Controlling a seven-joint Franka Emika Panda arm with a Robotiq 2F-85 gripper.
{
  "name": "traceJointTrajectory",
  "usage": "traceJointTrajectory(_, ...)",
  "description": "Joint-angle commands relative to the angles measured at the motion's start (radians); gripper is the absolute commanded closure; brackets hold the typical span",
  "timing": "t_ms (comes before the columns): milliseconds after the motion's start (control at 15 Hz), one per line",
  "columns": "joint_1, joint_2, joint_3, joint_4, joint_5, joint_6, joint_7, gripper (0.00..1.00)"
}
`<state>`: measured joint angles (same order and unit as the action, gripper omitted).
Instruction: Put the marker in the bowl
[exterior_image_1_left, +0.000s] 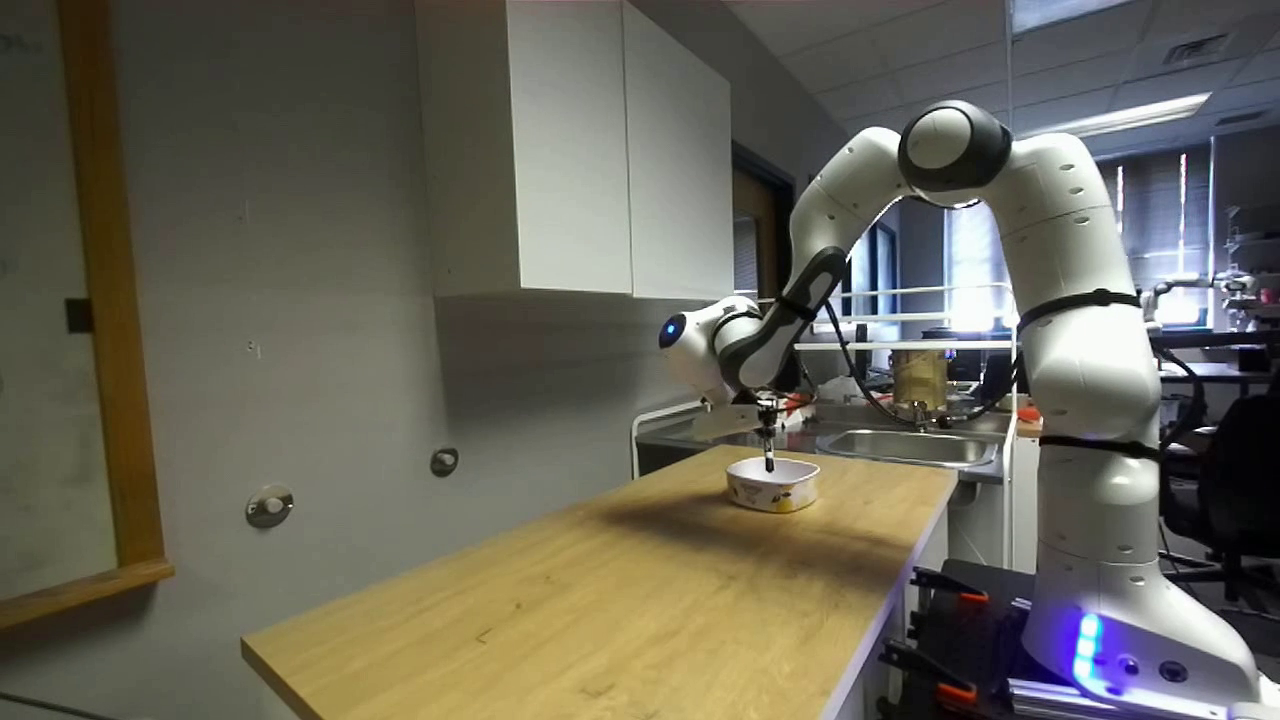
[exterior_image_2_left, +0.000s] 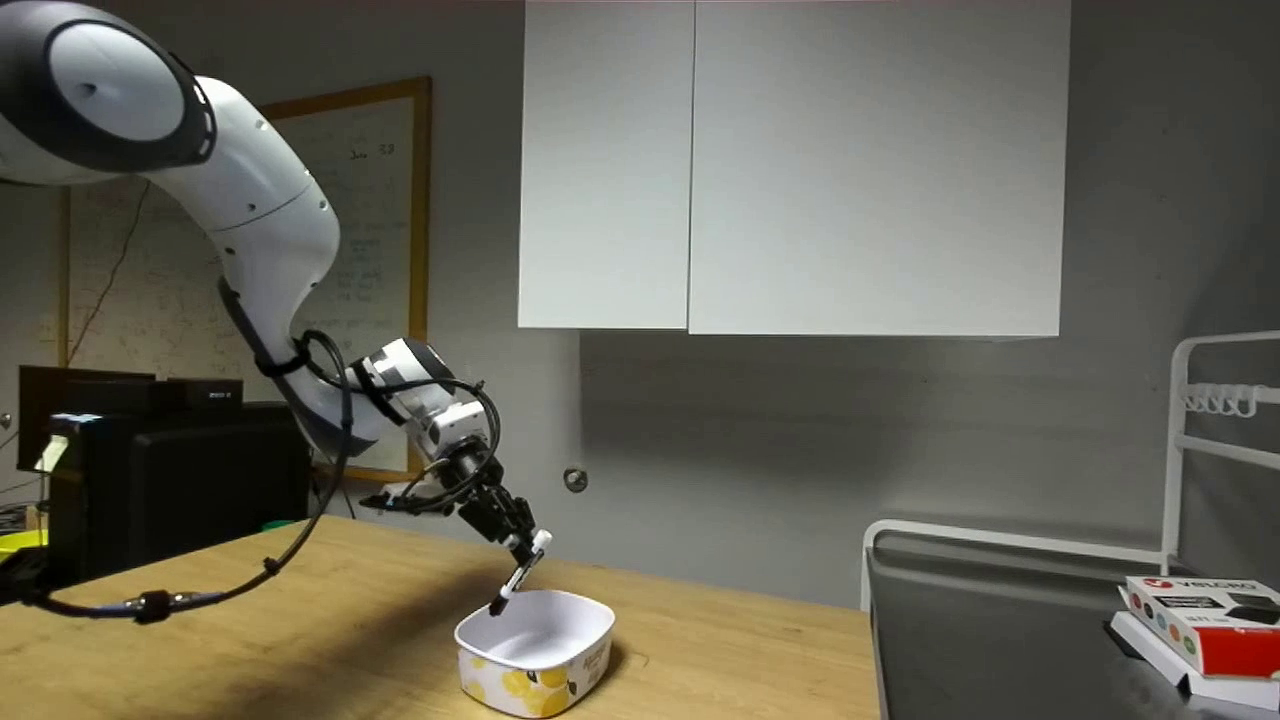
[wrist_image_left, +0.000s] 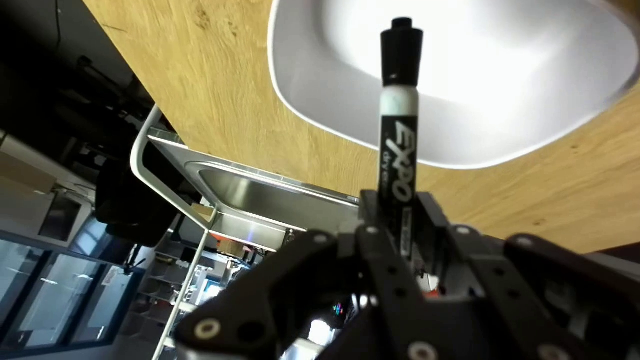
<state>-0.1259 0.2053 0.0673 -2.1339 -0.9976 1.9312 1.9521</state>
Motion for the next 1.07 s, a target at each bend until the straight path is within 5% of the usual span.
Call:
traceJointTrajectory(0,0.038,0.071,-0.059,0.049,0.021,0.019,-0.023,0.54)
traceJointTrajectory(133,0.047,0.090,-0.071,0.046,0.035,0.045,-0.032,0.48)
traceJointTrajectory(533,0.076,0.052,-0.079,0.009,0.069,0.069,-0.032,0.04)
traceJointTrajectory(800,0.097,-0.047,-0.072,-0.047,0.071,0.085,-0.030,0.00)
traceJointTrajectory(1000,0.099,-0.151,-0.055,-0.119,0.127,0.228,-0.102,0.00)
